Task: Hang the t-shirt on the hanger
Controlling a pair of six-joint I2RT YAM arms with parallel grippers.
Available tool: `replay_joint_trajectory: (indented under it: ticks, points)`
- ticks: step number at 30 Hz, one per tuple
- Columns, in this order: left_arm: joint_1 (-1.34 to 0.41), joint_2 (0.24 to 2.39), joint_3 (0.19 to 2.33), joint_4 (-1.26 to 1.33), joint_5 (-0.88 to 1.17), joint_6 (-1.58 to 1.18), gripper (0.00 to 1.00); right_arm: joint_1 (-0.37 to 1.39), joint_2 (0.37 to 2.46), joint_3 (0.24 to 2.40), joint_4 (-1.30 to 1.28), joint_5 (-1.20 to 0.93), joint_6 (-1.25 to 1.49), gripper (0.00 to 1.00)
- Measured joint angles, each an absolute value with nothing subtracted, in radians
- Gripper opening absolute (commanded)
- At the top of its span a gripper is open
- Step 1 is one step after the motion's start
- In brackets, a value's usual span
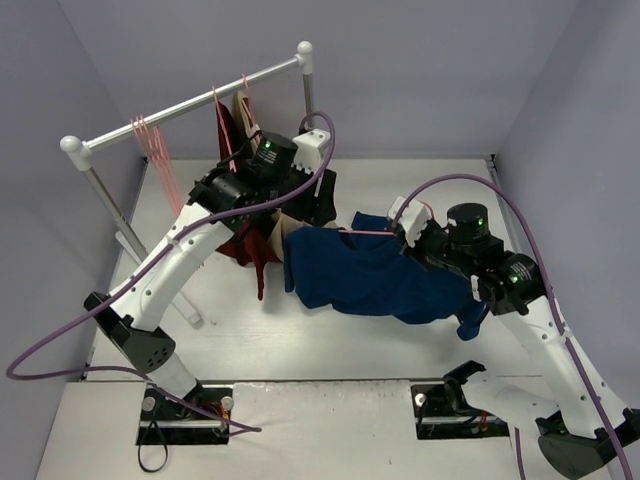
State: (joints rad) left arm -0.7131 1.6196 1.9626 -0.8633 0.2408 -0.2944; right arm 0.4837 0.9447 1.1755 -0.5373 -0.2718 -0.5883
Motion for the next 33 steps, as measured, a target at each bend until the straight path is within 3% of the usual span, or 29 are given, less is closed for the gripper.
replay_joint_trajectory:
  ticks: [3,14,29,32,33]
  points:
    - [-0.735,1.578,1.908,-0.863,0.211,-0.267,0.60,0.484,0.946,1.176,-0.534,-0.272,-0.587,0.00]
    - [-0.751,1.504,1.701,-0.860,0.177,0.144,0.61,0.483,0.948,1.176,-0.534,-0.291,-0.581,0.00]
    - [-0.749,1.550,1.692,-0.855,0.307,0.535,0.61,0.483,0.958,1.182,-0.534,-0.347,-0.570,0.00]
    - [-0.743,1.570,1.692,-0.855,0.338,0.568,0.57,0.483,0.958,1.182,-0.534,-0.355,-0.568,0.00]
    - [-0.741,1.575,1.692,-0.855,0.348,0.576,0.47,0.483,0.958,1.182,-0.534,-0.358,-0.568,0.00]
